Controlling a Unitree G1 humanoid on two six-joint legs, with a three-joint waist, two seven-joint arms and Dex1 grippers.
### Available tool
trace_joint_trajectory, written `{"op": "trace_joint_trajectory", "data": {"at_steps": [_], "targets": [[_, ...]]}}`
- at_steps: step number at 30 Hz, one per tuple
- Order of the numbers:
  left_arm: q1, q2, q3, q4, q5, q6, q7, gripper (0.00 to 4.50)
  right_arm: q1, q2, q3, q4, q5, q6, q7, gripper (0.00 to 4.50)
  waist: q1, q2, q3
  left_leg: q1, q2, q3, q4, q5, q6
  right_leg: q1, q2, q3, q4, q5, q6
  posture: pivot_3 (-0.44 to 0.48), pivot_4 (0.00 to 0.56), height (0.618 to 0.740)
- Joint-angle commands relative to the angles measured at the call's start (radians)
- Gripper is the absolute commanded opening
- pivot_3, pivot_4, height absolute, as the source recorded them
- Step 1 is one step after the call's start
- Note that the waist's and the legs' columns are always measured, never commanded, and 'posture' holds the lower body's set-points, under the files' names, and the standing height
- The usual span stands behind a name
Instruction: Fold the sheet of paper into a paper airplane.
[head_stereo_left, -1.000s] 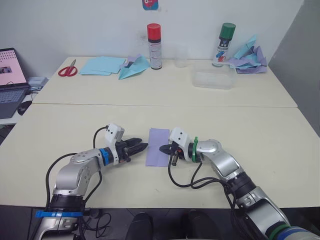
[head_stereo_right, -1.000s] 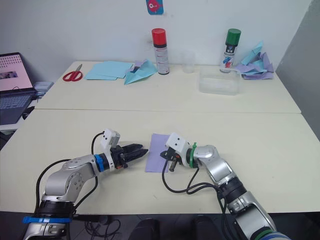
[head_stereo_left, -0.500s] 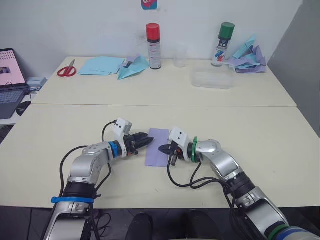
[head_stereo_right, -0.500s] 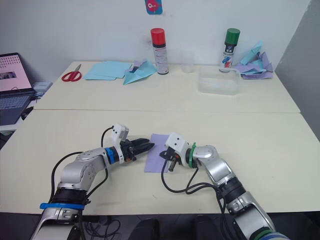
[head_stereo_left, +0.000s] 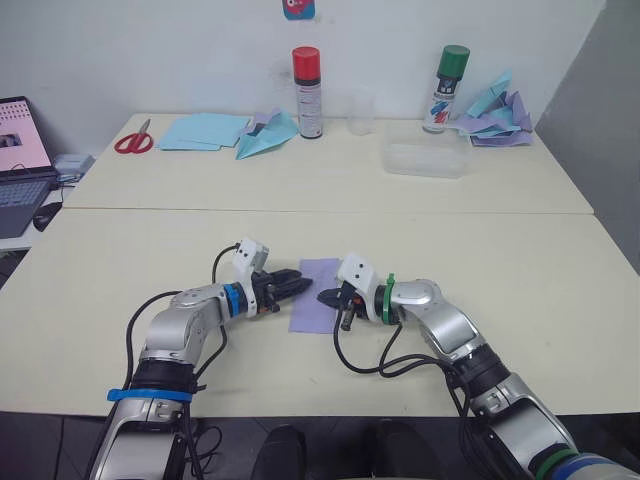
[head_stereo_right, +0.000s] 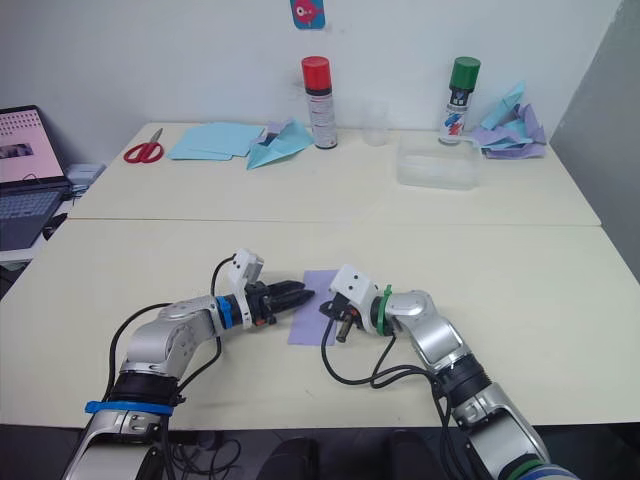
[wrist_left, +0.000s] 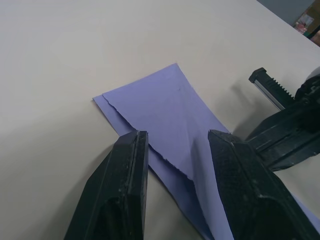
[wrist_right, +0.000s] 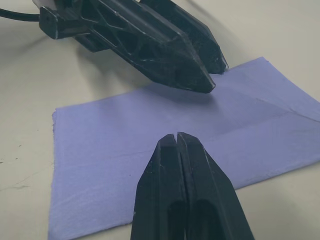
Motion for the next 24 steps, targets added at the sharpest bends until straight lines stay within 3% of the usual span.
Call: {"op": "trace_joint_trajectory", "data": {"at_steps": [1,15,23,24], "targets": [[0.002,0.008,0.003,-0.048,-0.01,0.001,-0.013,2.19,0.01,-0.011,-0.018,0.032,-0.015,0.027,-0.03,0.0,0.0,0.0,0.0,0.0,0.0,0.0,0.0,0.0,0.0,0.0,0.0,0.0,0.0,0.0,0.0,0.0,0.15,0.74],[0.11,0.061,0.045,-0.189,-0.07,0.096,0.0,2.19,0.017,-0.013,-0.018,0.025,-0.015,0.029,-0.032,0.0,0.0,0.0,0.0,0.0,0.0,0.0,0.0,0.0,0.0,0.0,0.0,0.0,0.0,0.0,0.0,0.0,0.15,0.74],[0.112,0.088,0.084,-0.18,-0.073,0.077,0.005,2.19,0.016,-0.013,-0.016,0.028,-0.016,0.028,-0.028,0.0,0.001,0.0,0.0,0.0,0.0,0.0,0.0,0.0,0.0,0.0,0.0,0.0,0.0,0.0,0.0,0.0,0.15,0.74],[0.113,0.089,0.086,-0.18,-0.074,0.077,0.005,2.02,0.015,-0.013,-0.016,0.029,-0.016,0.028,-0.027,0.0,0.001,0.0,0.0,0.0,0.0,0.0,0.0,0.0,0.0,0.0,0.0,0.0,0.0,0.0,0.0,0.0,0.15,0.74]]}}
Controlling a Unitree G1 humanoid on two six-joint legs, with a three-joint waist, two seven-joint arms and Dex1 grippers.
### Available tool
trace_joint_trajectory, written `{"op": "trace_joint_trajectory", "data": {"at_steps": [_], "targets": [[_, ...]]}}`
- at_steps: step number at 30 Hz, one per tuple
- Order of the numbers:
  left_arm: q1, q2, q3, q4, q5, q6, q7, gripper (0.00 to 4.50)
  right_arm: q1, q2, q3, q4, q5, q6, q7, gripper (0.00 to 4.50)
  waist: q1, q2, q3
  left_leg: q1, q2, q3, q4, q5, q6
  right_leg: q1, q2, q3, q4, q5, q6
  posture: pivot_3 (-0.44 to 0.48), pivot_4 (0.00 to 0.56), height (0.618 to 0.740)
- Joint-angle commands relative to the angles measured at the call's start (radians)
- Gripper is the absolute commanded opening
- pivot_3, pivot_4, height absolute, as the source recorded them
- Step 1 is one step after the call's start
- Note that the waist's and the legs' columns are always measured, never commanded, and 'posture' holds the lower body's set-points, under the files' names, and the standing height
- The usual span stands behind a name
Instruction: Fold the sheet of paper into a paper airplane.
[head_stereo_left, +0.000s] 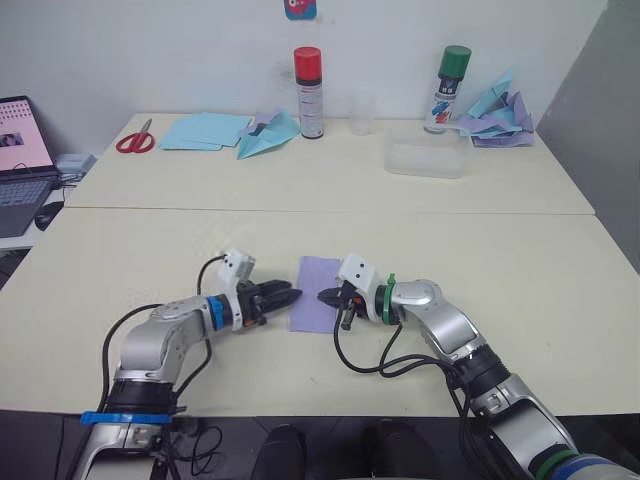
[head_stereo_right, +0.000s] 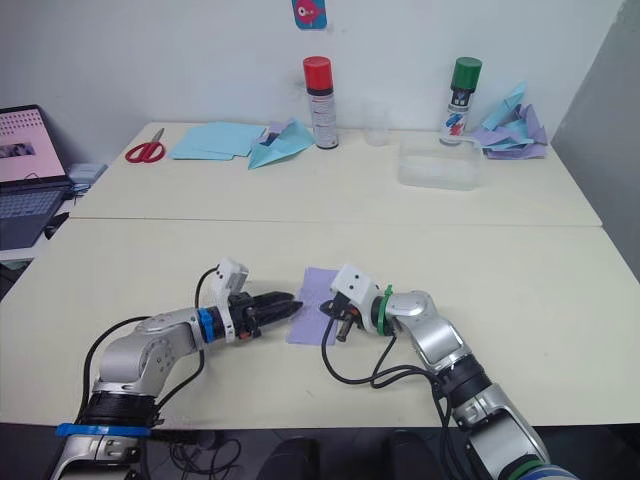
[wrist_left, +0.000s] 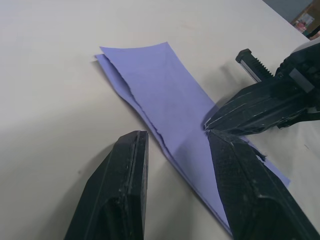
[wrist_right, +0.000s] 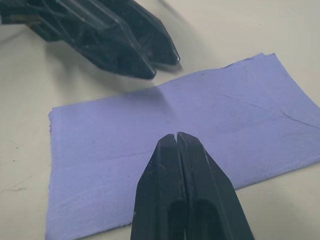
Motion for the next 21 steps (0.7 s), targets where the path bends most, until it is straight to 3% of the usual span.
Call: {"op": "trace_joint_trajectory", "data": {"at_steps": [1,4,21], "targets": [[-0.001,0.014,0.028,-0.029,-0.019,-0.015,-0.008,1.81,0.01,-0.013,-0.011,0.032,-0.016,0.027,-0.022,0.0,0.0,0.0,0.0,0.0,0.0,0.0,0.0,0.0,0.0,0.0,0.0,0.0,0.0,0.0,0.0,0.0,0.15,0.74],[-0.004,0.007,0.015,-0.032,-0.015,-0.009,-0.013,1.06,0.01,-0.012,-0.009,0.032,-0.016,0.027,-0.021,0.0,0.0,0.0,0.0,0.0,0.0,0.0,0.0,0.0,0.0,0.0,0.0,0.0,0.0,0.0,0.0,0.0,0.15,0.74],[-0.125,-0.048,-0.018,0.129,0.062,-0.138,0.023,1.06,0.022,-0.013,-0.009,0.012,-0.018,0.04,-0.026,0.0,0.001,0.0,0.0,0.0,0.0,0.001,0.0,0.0,0.0,0.0,0.0,0.0,0.0,0.0,0.0,0.0,0.15,0.74]]}}
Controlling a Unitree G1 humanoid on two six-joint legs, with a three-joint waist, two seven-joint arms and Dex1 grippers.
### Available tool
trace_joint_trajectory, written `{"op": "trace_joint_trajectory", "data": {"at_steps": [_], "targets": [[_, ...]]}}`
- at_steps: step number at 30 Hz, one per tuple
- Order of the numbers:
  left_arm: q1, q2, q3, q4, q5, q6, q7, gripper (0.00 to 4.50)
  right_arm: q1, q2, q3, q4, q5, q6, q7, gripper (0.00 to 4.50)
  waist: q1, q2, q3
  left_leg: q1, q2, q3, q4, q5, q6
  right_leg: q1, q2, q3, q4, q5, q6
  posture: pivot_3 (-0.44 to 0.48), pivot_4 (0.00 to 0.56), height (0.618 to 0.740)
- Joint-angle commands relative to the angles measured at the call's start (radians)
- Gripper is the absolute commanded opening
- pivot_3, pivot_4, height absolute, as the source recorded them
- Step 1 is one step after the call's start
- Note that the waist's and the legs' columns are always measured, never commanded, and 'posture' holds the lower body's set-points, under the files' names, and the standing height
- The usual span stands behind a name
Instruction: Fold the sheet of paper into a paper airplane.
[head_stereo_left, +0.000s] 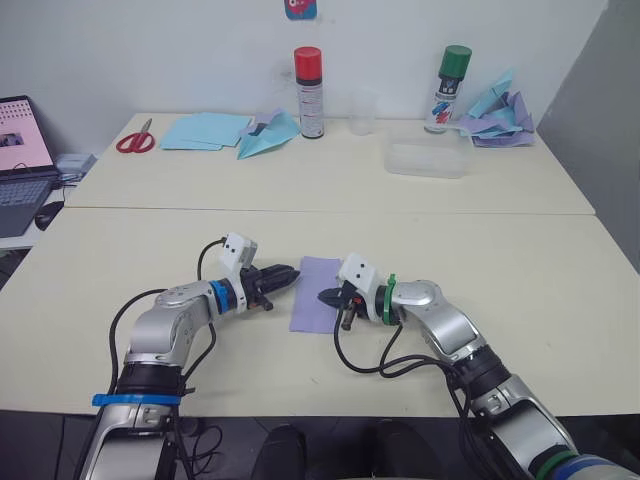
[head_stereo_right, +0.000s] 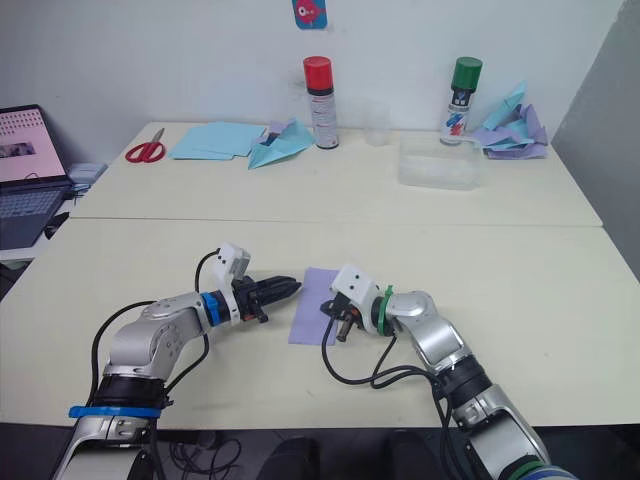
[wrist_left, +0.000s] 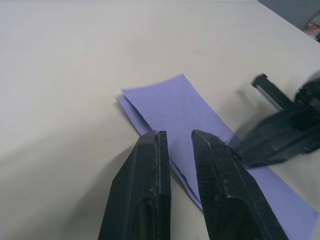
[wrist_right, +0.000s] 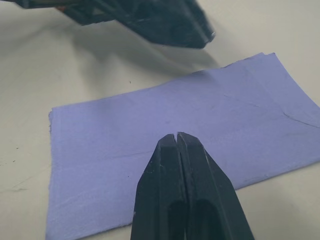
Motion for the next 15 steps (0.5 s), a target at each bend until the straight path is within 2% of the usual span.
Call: {"op": "trace_joint_trajectory", "data": {"at_steps": [1,15], "targets": [[-0.029,-0.011,-0.006,0.027,0.011,-0.031,-0.011,1.06,0.017,-0.013,-0.006,0.021,-0.018,0.034,-0.025,0.0,0.0,0.0,0.0,0.0,0.0,0.0,0.0,0.0,0.0,0.0,0.0,0.0,0.0,0.0,0.0,0.0,0.15,0.74],[-0.109,-0.065,-0.043,0.156,0.062,-0.088,-0.018,1.06,0.023,-0.016,-0.011,0.01,-0.017,0.044,-0.031,0.0,0.001,0.0,0.0,0.0,0.0,0.0,0.0,0.0,0.0,0.0,0.0,0.0,0.0,0.0,0.0,0.0,0.15,0.74]]}}
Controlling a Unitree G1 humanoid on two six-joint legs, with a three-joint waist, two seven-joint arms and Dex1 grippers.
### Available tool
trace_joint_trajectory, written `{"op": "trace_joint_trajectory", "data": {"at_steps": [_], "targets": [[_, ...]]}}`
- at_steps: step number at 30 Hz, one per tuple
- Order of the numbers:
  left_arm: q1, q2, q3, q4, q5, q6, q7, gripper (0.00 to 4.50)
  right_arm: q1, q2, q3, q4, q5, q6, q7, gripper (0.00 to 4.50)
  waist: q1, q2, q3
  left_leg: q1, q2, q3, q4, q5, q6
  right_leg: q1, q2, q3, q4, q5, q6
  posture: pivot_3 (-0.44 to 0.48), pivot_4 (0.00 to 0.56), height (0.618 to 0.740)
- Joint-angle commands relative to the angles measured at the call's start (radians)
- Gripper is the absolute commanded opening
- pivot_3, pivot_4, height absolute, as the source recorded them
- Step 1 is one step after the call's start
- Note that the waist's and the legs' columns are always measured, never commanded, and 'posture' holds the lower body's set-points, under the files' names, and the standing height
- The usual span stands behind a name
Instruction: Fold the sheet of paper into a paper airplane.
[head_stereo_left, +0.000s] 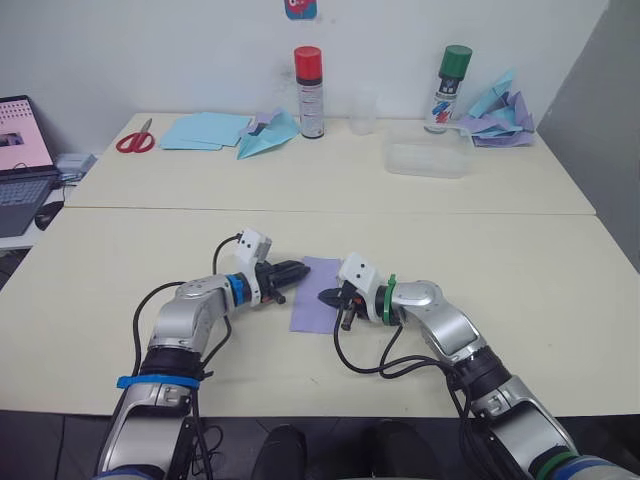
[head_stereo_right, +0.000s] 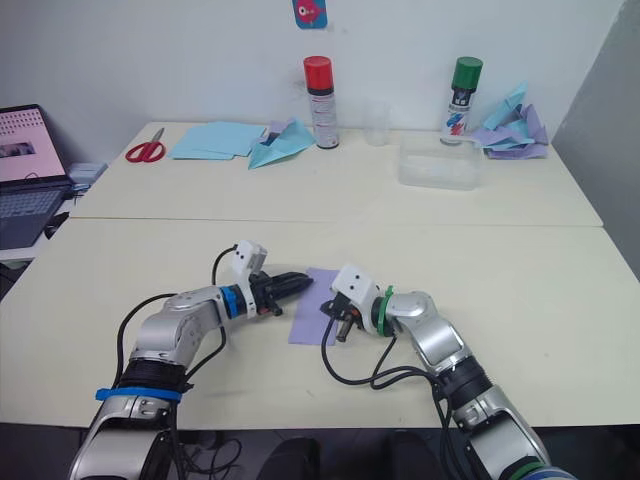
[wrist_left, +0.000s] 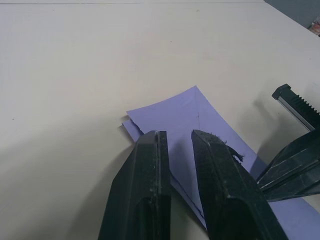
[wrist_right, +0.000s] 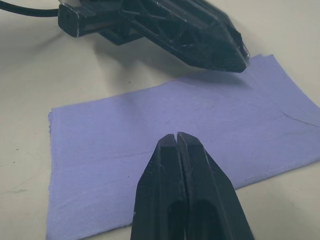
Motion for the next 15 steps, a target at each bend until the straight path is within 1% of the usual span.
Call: {"op": "trace_joint_trajectory", "data": {"at_steps": [1,15], "targets": [[-0.025,-0.005,-0.003,0.004,0.013,-0.023,-0.008,1.06,0.021,-0.018,-0.01,0.016,-0.017,0.035,-0.027,0.0,0.0,0.0,0.0,0.0,0.0,0.0,0.0,0.0,0.0,0.0,0.0,0.0,0.0,0.0,0.0,0.0,0.15,0.74],[0.004,0.029,0.022,-0.019,0.016,-0.026,-0.007,1.06,0.027,-0.019,-0.013,0.005,-0.015,0.046,-0.037,0.0,0.001,0.0,0.0,0.0,0.0,0.0,0.0,0.0,0.0,0.0,0.0,0.0,0.0,0.0,0.0,0.0,0.15,0.74]]}}
